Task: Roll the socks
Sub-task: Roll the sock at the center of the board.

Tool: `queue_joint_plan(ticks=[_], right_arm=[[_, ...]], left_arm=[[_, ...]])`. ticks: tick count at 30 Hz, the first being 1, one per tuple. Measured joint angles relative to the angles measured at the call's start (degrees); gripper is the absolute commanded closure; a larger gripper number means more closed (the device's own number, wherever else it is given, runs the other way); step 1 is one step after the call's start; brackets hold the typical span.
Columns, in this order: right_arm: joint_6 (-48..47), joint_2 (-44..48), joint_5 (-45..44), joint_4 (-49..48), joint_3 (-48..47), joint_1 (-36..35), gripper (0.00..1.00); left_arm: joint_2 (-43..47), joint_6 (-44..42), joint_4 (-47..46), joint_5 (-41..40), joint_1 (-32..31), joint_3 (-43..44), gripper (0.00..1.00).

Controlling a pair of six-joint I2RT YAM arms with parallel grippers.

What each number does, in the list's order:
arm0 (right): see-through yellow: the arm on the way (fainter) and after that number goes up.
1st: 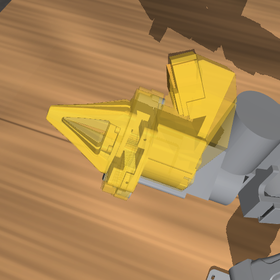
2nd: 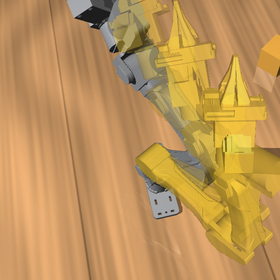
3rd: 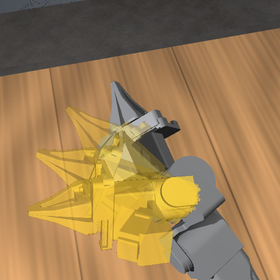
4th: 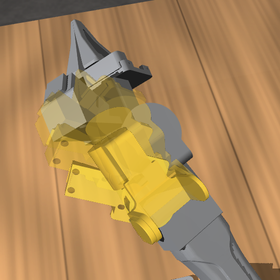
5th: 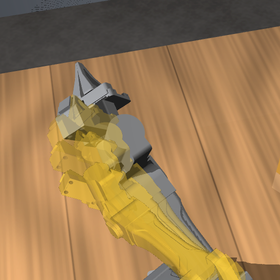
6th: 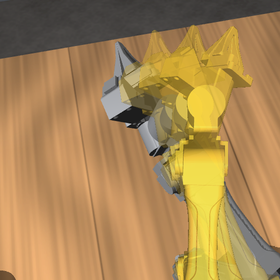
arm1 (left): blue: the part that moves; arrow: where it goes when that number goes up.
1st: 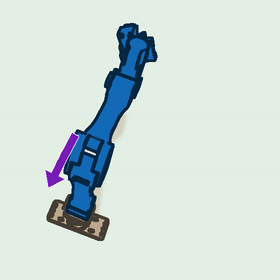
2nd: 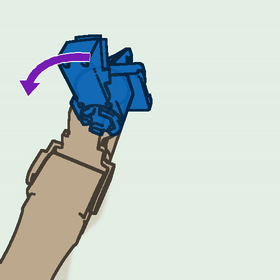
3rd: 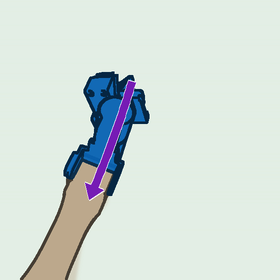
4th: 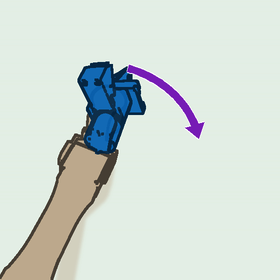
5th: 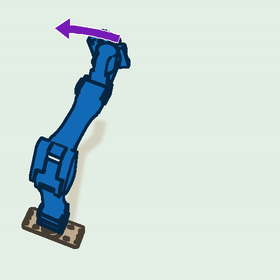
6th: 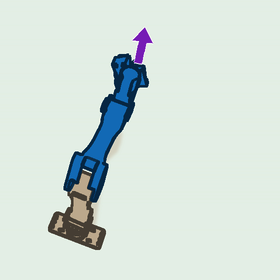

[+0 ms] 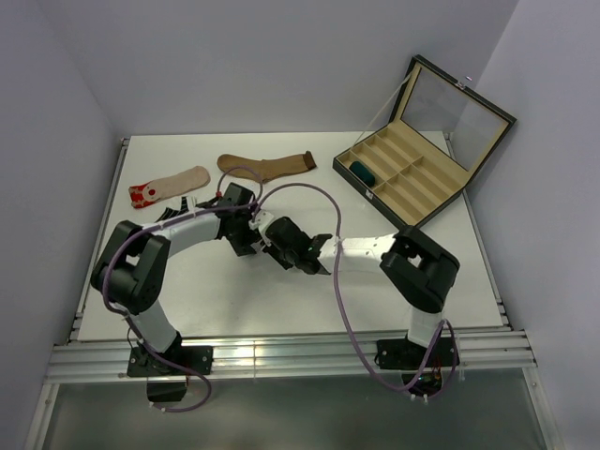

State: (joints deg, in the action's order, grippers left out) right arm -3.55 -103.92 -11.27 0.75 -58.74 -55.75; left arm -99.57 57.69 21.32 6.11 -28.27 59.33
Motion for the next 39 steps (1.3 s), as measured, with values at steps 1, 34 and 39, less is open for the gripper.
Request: queue_joint_plan(ticks=[1,34,39], right_arm=[[0.26,0.26,1.62,-0.28,0.26,0.61,1.00],[1.51,1.81,10.01,1.60,0.76,3.76,0.39],[0.70,1.79,5.01,4.48,-0.55,0.87,0.38]], left_arm=[[1.03,1.07,-0.96,0.02,0.09,-1.25,0.23],[-1.53,8.98,-7.76,1.62,-0.46,-2.45,0.93],[-2.05,8.00,-6.14,1.57,-0.55,-1.16,0.93]])
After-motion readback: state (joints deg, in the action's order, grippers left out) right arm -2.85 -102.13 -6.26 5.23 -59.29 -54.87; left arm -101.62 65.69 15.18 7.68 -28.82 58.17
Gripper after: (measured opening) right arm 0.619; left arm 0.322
